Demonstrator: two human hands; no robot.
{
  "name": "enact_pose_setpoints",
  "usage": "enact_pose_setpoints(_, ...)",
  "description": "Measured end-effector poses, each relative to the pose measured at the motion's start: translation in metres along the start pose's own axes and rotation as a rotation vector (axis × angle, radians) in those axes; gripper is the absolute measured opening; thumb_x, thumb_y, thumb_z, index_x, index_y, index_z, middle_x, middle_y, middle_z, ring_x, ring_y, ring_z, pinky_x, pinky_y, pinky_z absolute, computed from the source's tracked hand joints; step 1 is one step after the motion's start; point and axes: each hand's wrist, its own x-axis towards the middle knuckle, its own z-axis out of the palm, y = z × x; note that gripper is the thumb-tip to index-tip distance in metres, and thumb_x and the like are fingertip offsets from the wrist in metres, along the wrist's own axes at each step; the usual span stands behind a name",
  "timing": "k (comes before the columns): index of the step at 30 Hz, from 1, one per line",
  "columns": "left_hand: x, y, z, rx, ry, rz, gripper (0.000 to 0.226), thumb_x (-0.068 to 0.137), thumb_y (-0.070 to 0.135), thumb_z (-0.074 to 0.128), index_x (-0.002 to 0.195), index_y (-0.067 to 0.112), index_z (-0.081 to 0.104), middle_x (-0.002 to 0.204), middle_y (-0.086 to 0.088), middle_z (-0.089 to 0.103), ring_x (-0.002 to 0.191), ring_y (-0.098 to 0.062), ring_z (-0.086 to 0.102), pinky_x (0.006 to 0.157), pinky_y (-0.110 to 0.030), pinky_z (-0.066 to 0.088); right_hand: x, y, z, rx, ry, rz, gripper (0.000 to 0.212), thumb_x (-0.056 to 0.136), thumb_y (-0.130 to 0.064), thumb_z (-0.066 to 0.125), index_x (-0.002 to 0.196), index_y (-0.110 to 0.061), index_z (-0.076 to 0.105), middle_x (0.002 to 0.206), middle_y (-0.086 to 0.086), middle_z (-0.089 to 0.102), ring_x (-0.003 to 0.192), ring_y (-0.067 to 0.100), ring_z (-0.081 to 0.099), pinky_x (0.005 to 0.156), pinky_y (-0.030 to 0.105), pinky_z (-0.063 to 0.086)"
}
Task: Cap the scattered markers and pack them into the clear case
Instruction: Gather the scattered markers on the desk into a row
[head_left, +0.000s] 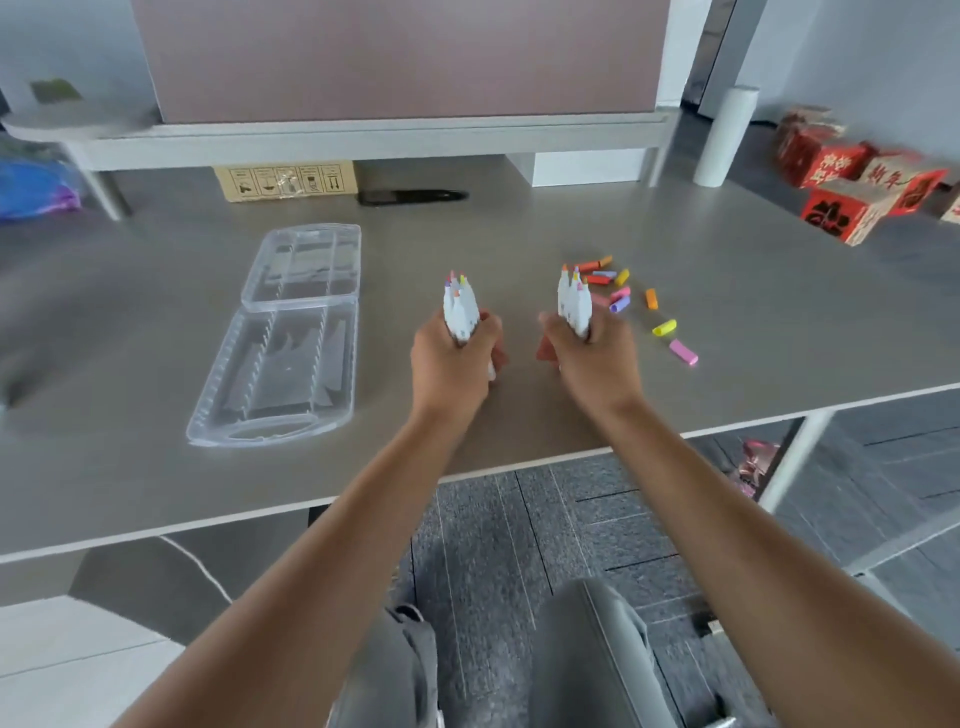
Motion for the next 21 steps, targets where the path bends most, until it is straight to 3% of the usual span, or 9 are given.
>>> enact_pose_setpoints(3, 0.017, 0.008, 0.001, -0.002, -0.001, -0.213, 0.005, 0.091, 0.007, 0.061, 0.089, 0.004, 0.064, 0.062, -0.012, 0.068, 0.05, -0.026, 0.068, 0.043, -0.03, 0.05, 0.02, -0.008, 0.001, -0.034, -0.102, 0.168, 0.023, 0.091, -0.021, 0.062, 0.071, -0.011, 0.062, 0.069, 0.011, 0.071, 0.054, 0.024, 0.07, 0.062, 0.042, 0.061)
enact_pose_setpoints(5, 0.03, 0.016, -0.003, -0.045, -0.103, -0.439, 0.013, 0.092, 0.002, 0.062, 0.103, -0.005, 0.062, 0.064, -0.015, 0.068, 0.049, -0.028, 0.068, 0.052, -0.04, 0.061, 0.028, -0.018, -0.001, 0.008, -0.24, 0.331, 0.007, 0.094, -0.004, 0.062, 0.088, -0.005, 0.058, 0.075, 0.018, 0.063, 0.04, 0.015, 0.062, 0.048, 0.032, 0.055)
enact_pose_setpoints(8, 0.045, 0.026, -0.009, 0.067, -0.305, -0.623, 0.027, 0.091, 0.004, 0.07, 0.113, -0.006, 0.057, 0.073, -0.019, 0.069, 0.055, -0.031, 0.071, 0.063, -0.046, 0.063, 0.034, -0.029, -0.001, -0.053, -0.37, 0.432, 0.011, 0.093, 0.001, 0.066, 0.096, -0.004, 0.058, 0.071, 0.014, 0.062, 0.038, 0.012, 0.06, 0.04, 0.027, 0.054)
enact_pose_setpoints(12, 0.056, 0.032, -0.013, 0.215, -0.359, -0.662, 0.03, 0.088, 0.009, 0.075, 0.11, -0.001, 0.058, 0.084, -0.022, 0.07, 0.054, -0.029, 0.072, 0.049, -0.041, 0.061, 0.038, -0.037, 0.001, -0.159, -0.389, 0.423, 0.014, 0.089, -0.006, 0.076, 0.092, -0.002, 0.063, 0.073, 0.015, 0.066, 0.057, 0.023, 0.067, 0.039, 0.024, 0.049)
enact_pose_setpoints(14, 0.057, 0.034, -0.016, 0.26, -0.366, -0.636, 0.037, 0.083, 0.013, 0.079, 0.112, -0.001, 0.061, 0.088, -0.023, 0.071, 0.056, -0.031, 0.073, 0.049, -0.04, 0.06, 0.041, -0.038, 0.001, -0.334, -0.359, 0.32, 0.022, 0.085, -0.019, 0.082, 0.084, -0.008, 0.063, 0.072, 0.01, 0.062, 0.063, 0.023, 0.062, 0.047, 0.022, 0.042)
enact_pose_setpoints(16, 0.057, 0.037, -0.018, 0.334, -0.356, -0.576, 0.044, 0.073, 0.016, 0.086, 0.108, -0.001, 0.065, 0.091, -0.024, 0.072, 0.065, -0.032, 0.074, 0.053, -0.039, 0.061, 0.041, -0.039, 0.0, -0.471, -0.337, 0.223, 0.027, 0.084, -0.027, 0.083, 0.081, -0.009, 0.063, 0.067, 0.004, 0.054, 0.062, 0.02, 0.055, 0.053, 0.024, 0.038)
enact_pose_setpoints(19, 0.052, 0.046, -0.02, 0.353, -0.374, -0.571, 0.035, 0.082, 0.006, 0.08, 0.11, -0.004, 0.061, 0.09, -0.028, 0.07, 0.06, -0.033, 0.073, 0.049, -0.04, 0.06, 0.039, -0.037, 0.0, -0.489, -0.294, 0.202, 0.027, 0.083, -0.028, 0.082, 0.076, -0.009, 0.064, 0.059, 0.003, 0.052, 0.053, 0.015, 0.05, 0.05, 0.025, 0.034)
enact_pose_setpoints(21, 0.049, 0.047, -0.02, 0.374, -0.367, -0.547, 0.03, 0.083, 0.003, 0.079, 0.105, -0.005, 0.06, 0.092, -0.03, 0.068, 0.066, -0.037, 0.074, 0.058, -0.047, 0.063, 0.035, -0.033, 0.001, -0.517, -0.244, 0.16, 0.036, 0.082, -0.031, 0.079, 0.064, -0.009, 0.057, 0.054, 0.004, 0.049, 0.052, 0.019, 0.047, 0.052, 0.026, 0.031)
